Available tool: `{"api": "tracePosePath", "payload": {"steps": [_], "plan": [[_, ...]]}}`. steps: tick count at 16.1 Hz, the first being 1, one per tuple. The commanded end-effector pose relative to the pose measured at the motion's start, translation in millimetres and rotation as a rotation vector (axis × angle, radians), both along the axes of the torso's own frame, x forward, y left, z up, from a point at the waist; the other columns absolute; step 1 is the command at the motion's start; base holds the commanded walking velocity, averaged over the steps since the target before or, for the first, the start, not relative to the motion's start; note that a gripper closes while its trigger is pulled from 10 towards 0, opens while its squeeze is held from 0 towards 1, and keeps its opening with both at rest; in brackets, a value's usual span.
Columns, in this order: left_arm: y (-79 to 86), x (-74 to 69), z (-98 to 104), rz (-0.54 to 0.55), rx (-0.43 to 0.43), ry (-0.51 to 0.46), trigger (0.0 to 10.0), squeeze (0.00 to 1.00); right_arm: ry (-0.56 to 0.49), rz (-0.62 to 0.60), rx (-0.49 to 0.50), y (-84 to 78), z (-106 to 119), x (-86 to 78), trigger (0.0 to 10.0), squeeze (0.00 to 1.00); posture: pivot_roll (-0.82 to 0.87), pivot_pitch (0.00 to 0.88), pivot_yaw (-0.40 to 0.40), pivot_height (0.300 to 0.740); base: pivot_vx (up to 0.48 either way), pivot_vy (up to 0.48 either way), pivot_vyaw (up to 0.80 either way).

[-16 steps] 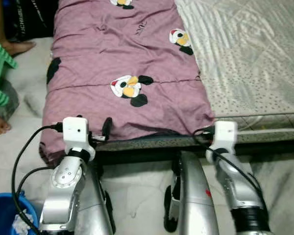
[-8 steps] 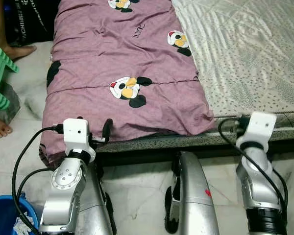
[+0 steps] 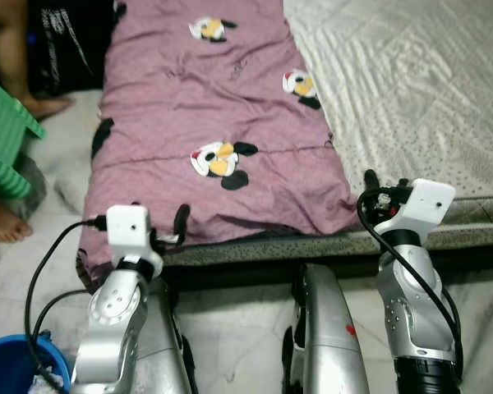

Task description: Clean up the room

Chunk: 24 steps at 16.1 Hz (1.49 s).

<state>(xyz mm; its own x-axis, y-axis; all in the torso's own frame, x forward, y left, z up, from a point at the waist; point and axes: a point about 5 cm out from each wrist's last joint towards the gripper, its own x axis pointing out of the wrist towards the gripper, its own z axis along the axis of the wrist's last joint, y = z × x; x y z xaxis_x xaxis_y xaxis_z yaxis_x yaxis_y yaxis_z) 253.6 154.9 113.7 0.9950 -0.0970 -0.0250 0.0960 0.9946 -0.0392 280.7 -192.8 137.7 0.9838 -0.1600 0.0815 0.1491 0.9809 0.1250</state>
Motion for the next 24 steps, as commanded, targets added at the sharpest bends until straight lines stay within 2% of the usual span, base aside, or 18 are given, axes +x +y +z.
{"api": "tracePosePath", "payload": {"steps": [1, 3, 4, 5, 17, 18, 19, 24], "plan": [[0.8, 0.9, -3, 0.001, 0.004, 0.010, 10.0, 0.00, -0.047, 0.021, 0.016, 1.1, 9, -1.6, 10.0, 1.00, -0.03, 0.103, 0.020, 0.521, 0.000, 0.000, 0.00], [0.4, 6.0, -3, -0.004, 0.005, 0.003, 10.0, 0.00, -0.060, 0.069, 0.008, 4.4, 13, -0.3, 10.0, 1.00, -0.04, 0.094, 0.024, 0.539, 0.000, 0.000, 0.00], [-0.3, 7.7, -3, -0.008, 0.005, -0.001, 10.0, 0.00, -0.058, 0.076, 0.008, 4.9, 13, 0.4, 10.0, 0.29, -0.04, 0.086, 0.025, 0.554, 0.000, 0.000, 0.00], [-1.1, 9.5, -2, -0.011, 0.004, -0.005, 10.0, 0.00, -0.060, 0.085, -0.002, 5.6, 14, 1.5, 10.0, 0.00, -0.04, 0.086, 0.025, 0.563, 0.000, 0.000, 0.00], [-6.0, 16.9, -5, -0.028, -0.002, -0.019, 10.0, 0.00, -0.069, 0.110, 0.020, 7.9, 17, 5.2, 10.0, 0.00, -0.05, 0.072, 0.031, 0.714, 0.000, 0.000, 0.00], [-6.4, 17.3, -5, -0.028, -0.004, -0.020, 10.0, 0.00, -0.067, 0.105, 0.021, 7.7, 17, 5.4, 10.0, 0.53, -0.05, 0.071, 0.030, 0.729, 0.000, 0.000, 0.00], [-6.8, 17.0, -5, -0.029, -0.004, -0.020, 10.0, 0.00, -0.067, 0.105, 0.022, 7.8, 17, 5.4, 10.0, 1.00, -0.05, 0.071, 0.030, 0.738, 0.000, 0.000, 0.00], [-7.3, 18.1, -5, -0.026, -0.004, -0.023, 10.0, 0.00, -0.058, 0.084, 0.013, 4.3, 15, 6.2, 10.0, 1.00, -0.05, 0.066, 0.026, 0.740, 0.000, 0.000, 0.00]]}}
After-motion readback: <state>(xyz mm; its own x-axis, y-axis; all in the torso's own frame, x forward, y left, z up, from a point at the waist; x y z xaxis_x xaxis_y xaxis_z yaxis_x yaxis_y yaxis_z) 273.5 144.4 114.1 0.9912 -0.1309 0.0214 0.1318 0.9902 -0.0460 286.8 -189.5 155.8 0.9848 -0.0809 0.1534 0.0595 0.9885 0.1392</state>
